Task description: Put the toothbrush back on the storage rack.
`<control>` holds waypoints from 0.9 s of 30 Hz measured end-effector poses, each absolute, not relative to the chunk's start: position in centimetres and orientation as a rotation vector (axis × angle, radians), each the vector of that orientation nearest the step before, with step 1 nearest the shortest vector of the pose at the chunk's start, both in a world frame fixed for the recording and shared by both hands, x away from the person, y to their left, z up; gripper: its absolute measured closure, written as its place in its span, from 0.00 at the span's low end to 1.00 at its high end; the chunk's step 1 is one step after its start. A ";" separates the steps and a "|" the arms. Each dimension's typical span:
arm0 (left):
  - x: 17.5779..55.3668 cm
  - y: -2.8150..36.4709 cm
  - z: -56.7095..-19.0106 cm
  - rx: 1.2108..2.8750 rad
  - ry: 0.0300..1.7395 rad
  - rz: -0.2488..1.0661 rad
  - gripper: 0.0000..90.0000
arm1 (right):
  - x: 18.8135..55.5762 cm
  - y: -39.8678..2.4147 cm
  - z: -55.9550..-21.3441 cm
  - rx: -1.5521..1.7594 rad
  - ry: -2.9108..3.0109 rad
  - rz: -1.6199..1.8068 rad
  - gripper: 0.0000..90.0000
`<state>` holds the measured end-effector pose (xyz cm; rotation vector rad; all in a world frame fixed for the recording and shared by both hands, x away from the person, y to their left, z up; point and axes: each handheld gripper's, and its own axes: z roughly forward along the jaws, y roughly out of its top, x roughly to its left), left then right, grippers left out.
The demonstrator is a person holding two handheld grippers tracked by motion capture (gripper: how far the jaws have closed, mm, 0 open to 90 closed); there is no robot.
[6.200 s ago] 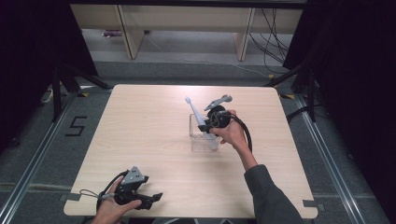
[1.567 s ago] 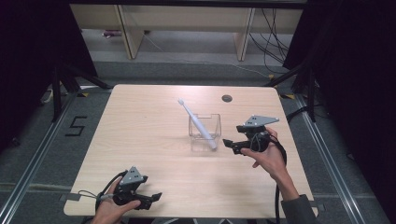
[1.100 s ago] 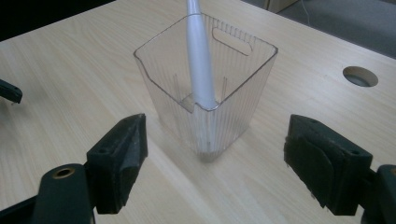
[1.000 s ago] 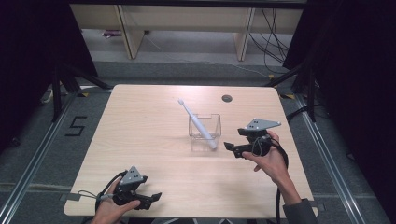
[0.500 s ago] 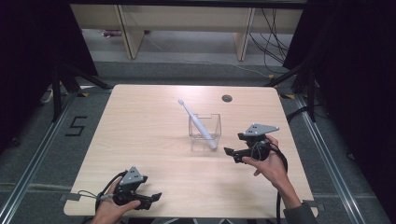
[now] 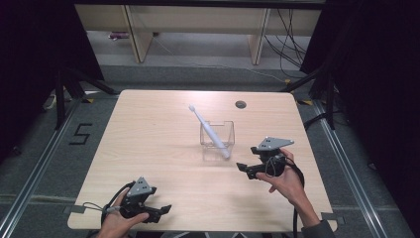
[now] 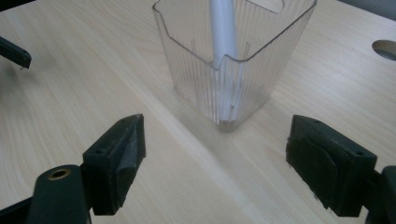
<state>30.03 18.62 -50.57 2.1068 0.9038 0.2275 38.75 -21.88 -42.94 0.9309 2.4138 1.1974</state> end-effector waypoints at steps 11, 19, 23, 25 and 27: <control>30.0 18.5 -50.6 2.087 0.912 0.223 0.17 | 38.2 -22.2 -43.6 0.948 2.434 1.190 0.23; 30.0 18.5 -50.6 2.088 0.911 0.223 0.17 | 37.8 -22.4 -44.4 0.961 2.444 1.165 0.22; 29.9 18.5 -50.6 2.087 0.913 0.225 0.17 | 37.7 -22.4 -44.8 0.956 2.456 1.174 0.22; 30.0 18.6 -50.6 2.099 0.909 0.228 0.17 | 37.4 -22.5 -44.8 0.990 2.460 1.166 0.22; 30.0 18.6 -50.5 2.106 0.907 0.229 0.17 | 37.3 -22.4 -44.9 0.996 2.455 1.182 0.22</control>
